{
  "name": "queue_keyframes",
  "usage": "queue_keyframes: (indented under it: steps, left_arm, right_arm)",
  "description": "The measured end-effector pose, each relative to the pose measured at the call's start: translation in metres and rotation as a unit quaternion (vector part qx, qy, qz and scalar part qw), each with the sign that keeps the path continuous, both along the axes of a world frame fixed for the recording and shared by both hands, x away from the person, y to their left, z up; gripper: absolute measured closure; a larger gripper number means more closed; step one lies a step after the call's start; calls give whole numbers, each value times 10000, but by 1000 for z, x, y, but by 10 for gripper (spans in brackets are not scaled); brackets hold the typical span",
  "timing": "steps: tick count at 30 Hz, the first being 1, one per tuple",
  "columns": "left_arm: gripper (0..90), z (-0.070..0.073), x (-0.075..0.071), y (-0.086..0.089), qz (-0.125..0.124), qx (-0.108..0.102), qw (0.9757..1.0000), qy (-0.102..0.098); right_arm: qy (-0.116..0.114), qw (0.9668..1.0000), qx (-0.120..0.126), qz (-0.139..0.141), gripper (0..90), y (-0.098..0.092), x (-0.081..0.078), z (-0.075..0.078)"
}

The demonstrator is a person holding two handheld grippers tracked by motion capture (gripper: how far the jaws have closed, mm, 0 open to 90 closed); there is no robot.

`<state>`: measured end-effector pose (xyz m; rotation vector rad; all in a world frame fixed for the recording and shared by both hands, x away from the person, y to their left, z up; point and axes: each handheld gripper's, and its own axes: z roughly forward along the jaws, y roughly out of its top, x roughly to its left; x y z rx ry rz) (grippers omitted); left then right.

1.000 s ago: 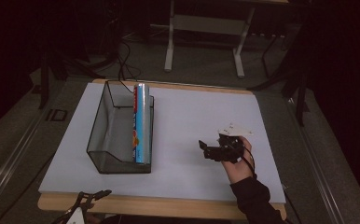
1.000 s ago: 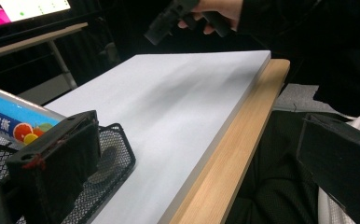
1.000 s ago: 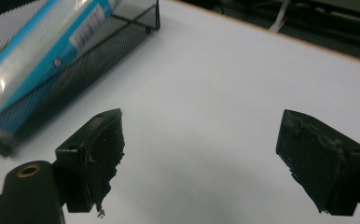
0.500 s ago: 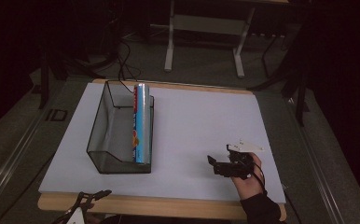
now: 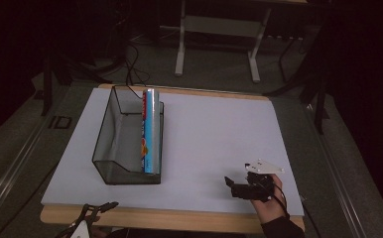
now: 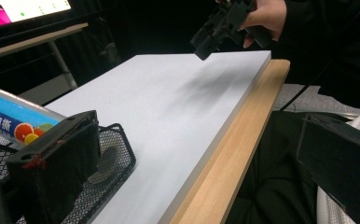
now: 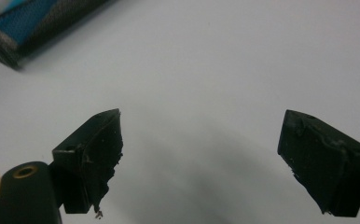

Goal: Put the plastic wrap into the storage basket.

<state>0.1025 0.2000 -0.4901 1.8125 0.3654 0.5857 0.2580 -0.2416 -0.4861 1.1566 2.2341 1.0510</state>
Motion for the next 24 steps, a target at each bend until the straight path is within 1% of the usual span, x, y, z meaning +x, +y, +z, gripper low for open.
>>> queue_keyframes:
  steps: [2, 4, 8, 11, 13, 15, 17, 21, 24]
  left_arm:
    - [3, 0, 0, 0, -1, 4, 10000, 10]
    - [3, 0, 0, 0, -1, 7, 10000, 8]
    - [3, 0, 0, 0, -1, 13, 10000, 4]
    - [3, 0, -1, 0, -2, -3, 10000, -5]
    - [3, 0, -1, 0, -11, 1, 10000, -5]
    - [3, 0, -1, 0, -16, 9, 10000, -11]
    - [3, 0, -1, 0, -19, -3, 10000, 0]
    - [3, 0, -1, 0, -18, 3, 10000, 3]
    - [3, 0, -1, 0, -21, 8, 10000, 0]
  right_arm:
    - [12, 10000, -79, -23, 133, -3, -2, -3]
    - [28, 9999, -97, -41, 132, -6, -4, -5]
    - [19, 10000, -51, -64, 132, -10, -5, -7]
    - [-48, 10000, -58, -47, 130, -12, -10, -9]
    - [-122, 9999, 3, -51, 129, -14, -11, -8]
    - [-160, 9998, -7, -92, 129, -17, -11, -8]
    - [-150, 9998, -54, -136, 129, -18, -10, -9]
    - [-120, 9998, -85, -141, 130, -18, -8, -12]
    - [-155, 9997, -88, -142, 129, -19, -8, -12]
